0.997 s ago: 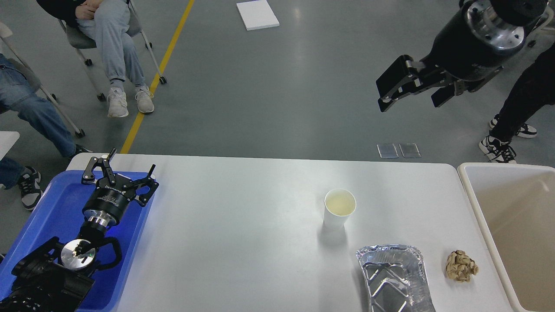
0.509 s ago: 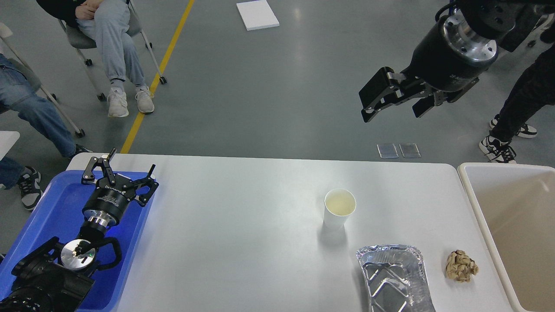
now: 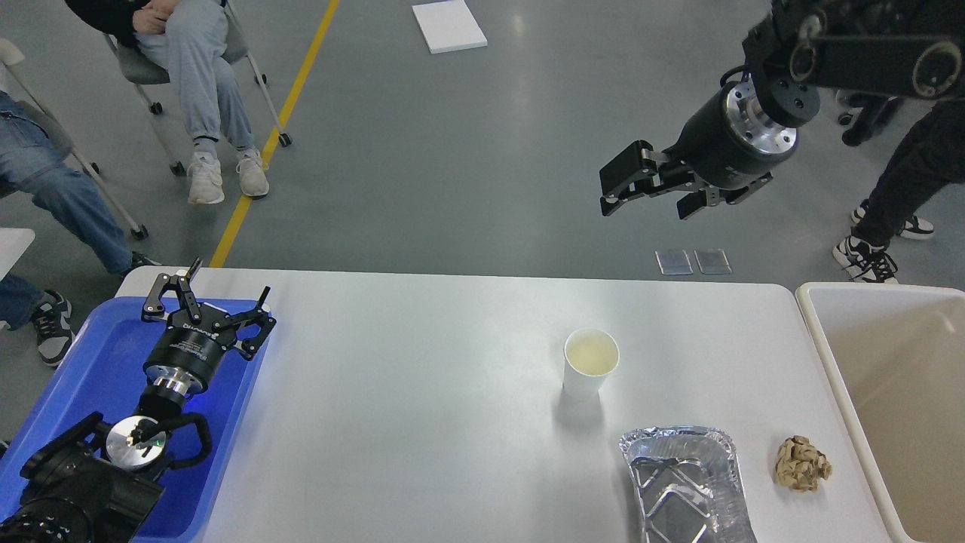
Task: Tidy desktop
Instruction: 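Raise the right arm and swing the right gripper over the paper cup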
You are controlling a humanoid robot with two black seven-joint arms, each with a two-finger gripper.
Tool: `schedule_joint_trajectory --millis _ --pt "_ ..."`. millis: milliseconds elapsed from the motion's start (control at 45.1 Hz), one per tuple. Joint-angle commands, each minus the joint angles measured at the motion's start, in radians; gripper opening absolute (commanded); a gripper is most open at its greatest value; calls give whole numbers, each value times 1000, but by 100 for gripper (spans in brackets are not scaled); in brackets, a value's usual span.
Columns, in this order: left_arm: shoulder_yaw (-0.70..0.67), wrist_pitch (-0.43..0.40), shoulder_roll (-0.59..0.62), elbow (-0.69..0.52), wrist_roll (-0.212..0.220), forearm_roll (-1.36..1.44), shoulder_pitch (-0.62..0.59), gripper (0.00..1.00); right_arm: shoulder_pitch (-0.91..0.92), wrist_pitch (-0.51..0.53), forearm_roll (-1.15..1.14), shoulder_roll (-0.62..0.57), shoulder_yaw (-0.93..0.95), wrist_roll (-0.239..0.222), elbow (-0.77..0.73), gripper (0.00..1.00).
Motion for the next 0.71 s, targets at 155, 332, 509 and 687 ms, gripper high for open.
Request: schedule_joint_trajectory --millis 155,332,509,687 --pt "0 0 0 -1 1 0 0 100 -198 -34 -1 82 26 2 -126 100" --pt "0 0 0 -1 1 0 0 100 -269 -41 17 122 28 2 -131 100" --pt "0 0 0 -1 1 0 0 100 -361 -60 14 131 58 2 -181 100" --pt "0 0 0 -1 0 0 0 100 -444 -117 -12 161 123 0 -263 100"
